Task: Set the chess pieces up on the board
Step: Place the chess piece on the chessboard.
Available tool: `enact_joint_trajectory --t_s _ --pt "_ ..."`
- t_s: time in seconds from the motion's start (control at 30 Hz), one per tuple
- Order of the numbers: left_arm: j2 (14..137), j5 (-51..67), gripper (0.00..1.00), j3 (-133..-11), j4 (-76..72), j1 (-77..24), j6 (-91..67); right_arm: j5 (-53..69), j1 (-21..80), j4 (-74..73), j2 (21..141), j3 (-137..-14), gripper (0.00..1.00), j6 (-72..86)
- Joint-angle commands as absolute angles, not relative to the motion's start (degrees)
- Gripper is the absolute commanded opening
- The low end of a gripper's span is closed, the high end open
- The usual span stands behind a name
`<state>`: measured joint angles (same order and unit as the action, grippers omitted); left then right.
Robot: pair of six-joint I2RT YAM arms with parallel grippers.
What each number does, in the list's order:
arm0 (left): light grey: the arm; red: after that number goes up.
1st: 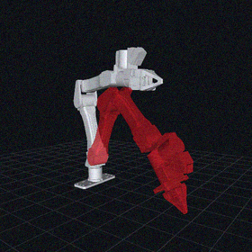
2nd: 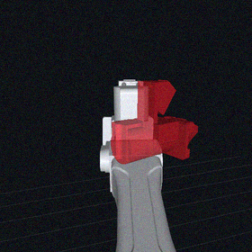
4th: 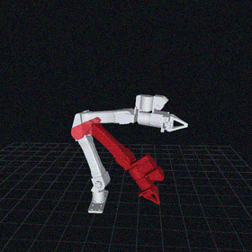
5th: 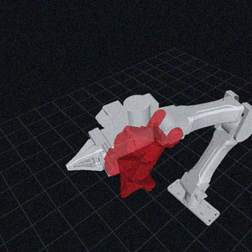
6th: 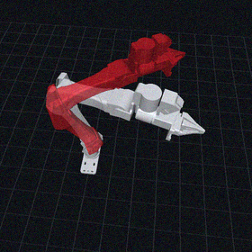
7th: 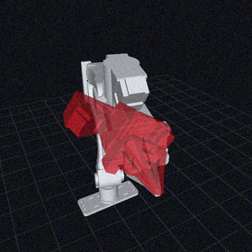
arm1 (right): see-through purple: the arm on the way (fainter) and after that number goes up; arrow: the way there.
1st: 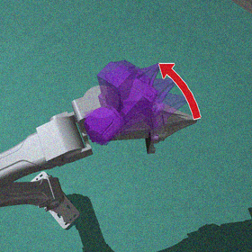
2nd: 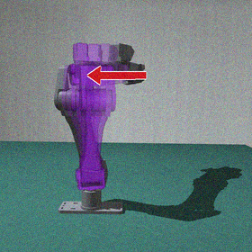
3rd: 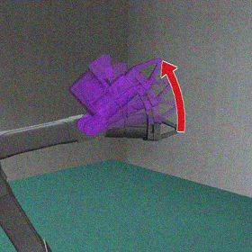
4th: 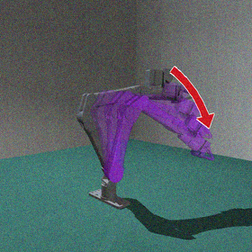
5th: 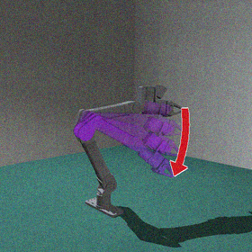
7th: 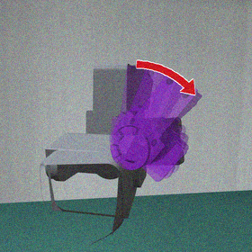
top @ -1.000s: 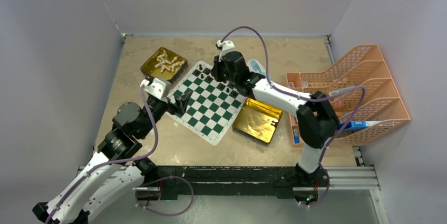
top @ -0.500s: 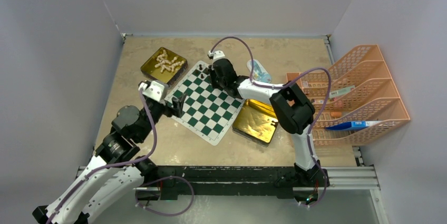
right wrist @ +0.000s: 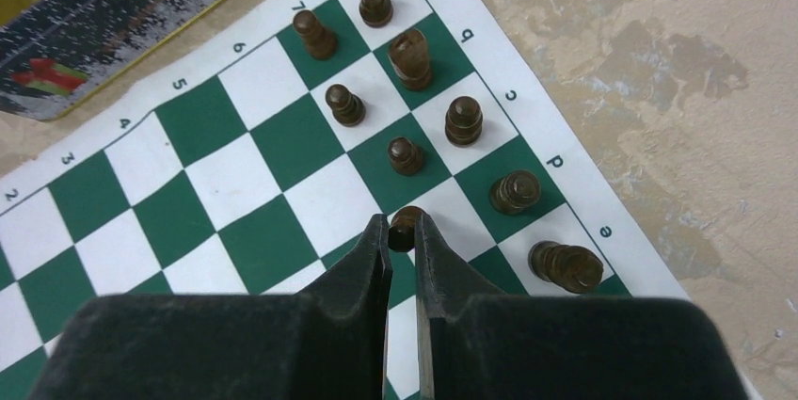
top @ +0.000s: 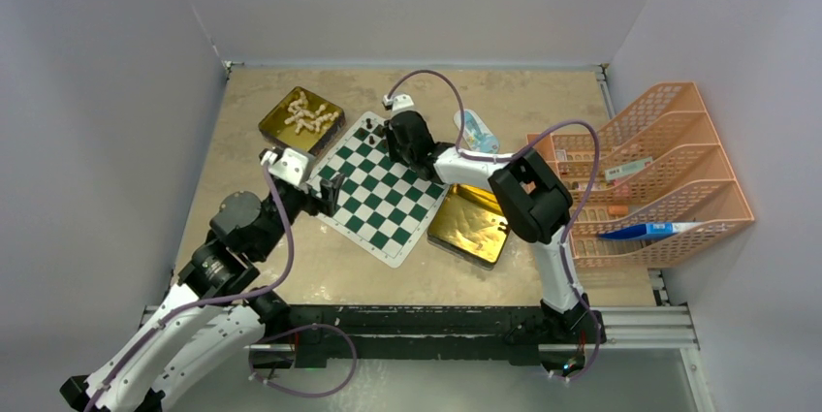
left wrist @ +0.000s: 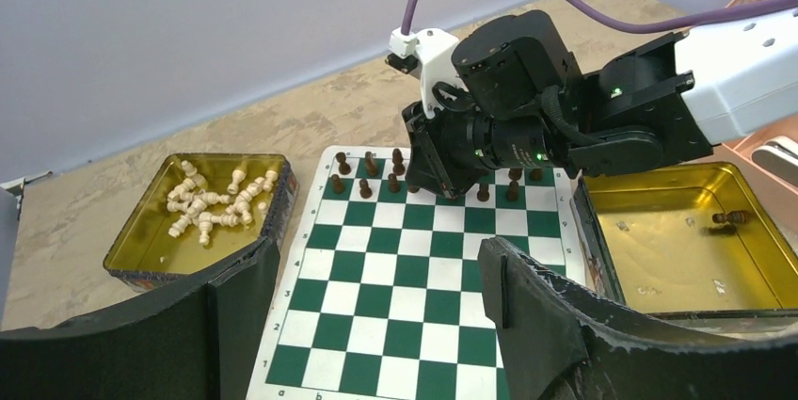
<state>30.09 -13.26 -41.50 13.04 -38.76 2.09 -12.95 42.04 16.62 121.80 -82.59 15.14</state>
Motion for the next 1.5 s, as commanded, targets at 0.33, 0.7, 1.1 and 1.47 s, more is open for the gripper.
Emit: enact_joint_trajectory --t_s 0.33,0.7,1.1,1.47 --pt "31.1 -11.6 0.78 -42.0 12.5 -38.8 2.1 -15.3 40.9 17.3 122.8 -83.1 0.07 14.6" --pt "31.4 -11.2 0.78 -42.4 12.9 -38.8 1.8 -13.6 40.8 16.1 123.2 -83.3 0.10 15.4" --pt "31.3 -10.8 0.78 -42.5 13.1 -38.8 1.6 -11.9 40.9 13.5 125.0 -85.4 0.15 16.0" --pt "31.0 -10.6 0.78 -42.9 13.6 -38.8 1.3 -11.4 40.8 11.8 123.6 -87.3 0.28 16.4"
